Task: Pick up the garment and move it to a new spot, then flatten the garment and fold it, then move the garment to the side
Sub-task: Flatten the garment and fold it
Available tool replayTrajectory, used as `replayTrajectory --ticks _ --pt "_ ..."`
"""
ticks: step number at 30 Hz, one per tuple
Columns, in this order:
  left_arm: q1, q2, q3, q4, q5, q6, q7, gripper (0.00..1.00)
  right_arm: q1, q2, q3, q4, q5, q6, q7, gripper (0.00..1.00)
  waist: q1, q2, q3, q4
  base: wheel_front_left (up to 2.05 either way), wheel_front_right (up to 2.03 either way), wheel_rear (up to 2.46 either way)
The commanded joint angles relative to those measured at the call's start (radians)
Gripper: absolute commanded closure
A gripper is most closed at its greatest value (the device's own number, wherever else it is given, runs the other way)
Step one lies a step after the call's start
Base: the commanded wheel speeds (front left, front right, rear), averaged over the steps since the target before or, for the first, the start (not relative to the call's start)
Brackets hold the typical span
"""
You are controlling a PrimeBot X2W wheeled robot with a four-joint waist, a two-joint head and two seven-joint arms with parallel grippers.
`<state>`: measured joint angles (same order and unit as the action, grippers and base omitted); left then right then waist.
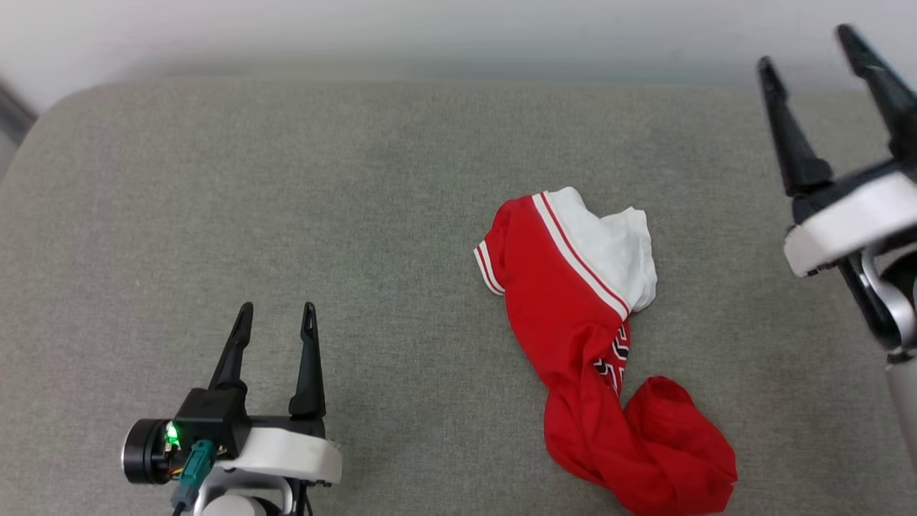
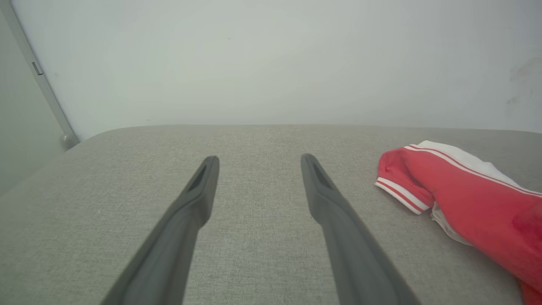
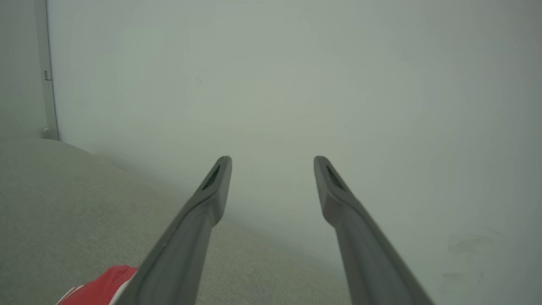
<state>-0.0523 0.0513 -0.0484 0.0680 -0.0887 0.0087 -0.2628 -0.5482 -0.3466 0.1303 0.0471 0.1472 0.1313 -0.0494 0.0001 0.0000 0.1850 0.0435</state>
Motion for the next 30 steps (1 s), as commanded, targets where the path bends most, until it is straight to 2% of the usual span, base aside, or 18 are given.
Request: replayTrajectory --ticks 1,7,10,15,18,21,25,26,27,30 --pt "-0.02 -0.001 -0.004 -0.007 -0.006 0.006 -0.003 0.0 -0.051 -0.042 0.06 0.024 0.052 -0.001 0.091 0.0 -0.0001 0.0 0.026 0.007 0.0 0.0 0.0" --pt "-0.061 -0.001 -0.02 -0.021 -0.02 0.015 -0.003 0.0 -0.222 -0.201 0.293 0.082 0.239 -0.001 0.43 0.0 -0.0001 0.0 0.089 0.026 0.0 0.0 0.0" --pt "-0.084 -0.001 -0.026 -0.029 -0.024 0.016 -0.003 0.0 -0.298 -0.257 0.398 0.095 0.35 -0.001 0.595 0.0 -0.0001 0.0 0.125 0.037 0.0 0.0 0.0" --pt "-0.126 -0.001 -0.047 -0.044 -0.037 0.02 -0.003 0.0 -0.419 -0.338 0.57 0.106 0.54 -0.001 0.891 0.0 -0.0001 0.0 0.191 0.065 0.0 0.0 0.0" --pt "-0.154 -0.001 -0.064 -0.053 -0.047 0.027 -0.003 0.0 -0.471 -0.354 0.631 0.132 0.608 -0.001 1.009 0.0 -0.0001 0.0 0.233 0.085 0.0 0.0 0.0" --pt "-0.177 -0.001 -0.079 -0.052 -0.056 0.034 -0.003 0.0 -0.499 -0.332 0.648 0.188 0.652 -0.001 1.055 0.0 -0.0001 0.0 0.268 0.102 0.0 0.0 0.0" --pt "-0.202 -0.001 -0.096 -0.05 -0.068 0.042 -0.003 0.0 -0.48 -0.296 0.683 0.263 0.671 -0.001 1.059 0.0 -0.0001 0.0 0.3 0.122 0.0 0.0 0.0" --pt "-0.206 -0.001 -0.099 -0.049 -0.071 0.044 -0.003 0.0 -0.466 -0.291 0.697 0.281 0.677 -0.001 1.058 0.0 -0.0001 0.0 0.304 0.126 0.0 0.0 0.0" --pt "-0.213 -0.001 -0.103 -0.044 -0.072 0.048 -0.003 0.0 -0.42 -0.276 0.758 0.319 0.69 -0.001 1.043 0.0 -0.0001 0.0 0.309 0.132 0.0 0.0 0.0" --pt "-0.212 -0.001 -0.099 -0.042 -0.072 0.051 -0.003 0.0 -0.401 -0.269 0.794 0.331 0.698 -0.001 1.023 0.0 -0.0001 0.0 0.306 0.13 0.0 0.0 0.0"
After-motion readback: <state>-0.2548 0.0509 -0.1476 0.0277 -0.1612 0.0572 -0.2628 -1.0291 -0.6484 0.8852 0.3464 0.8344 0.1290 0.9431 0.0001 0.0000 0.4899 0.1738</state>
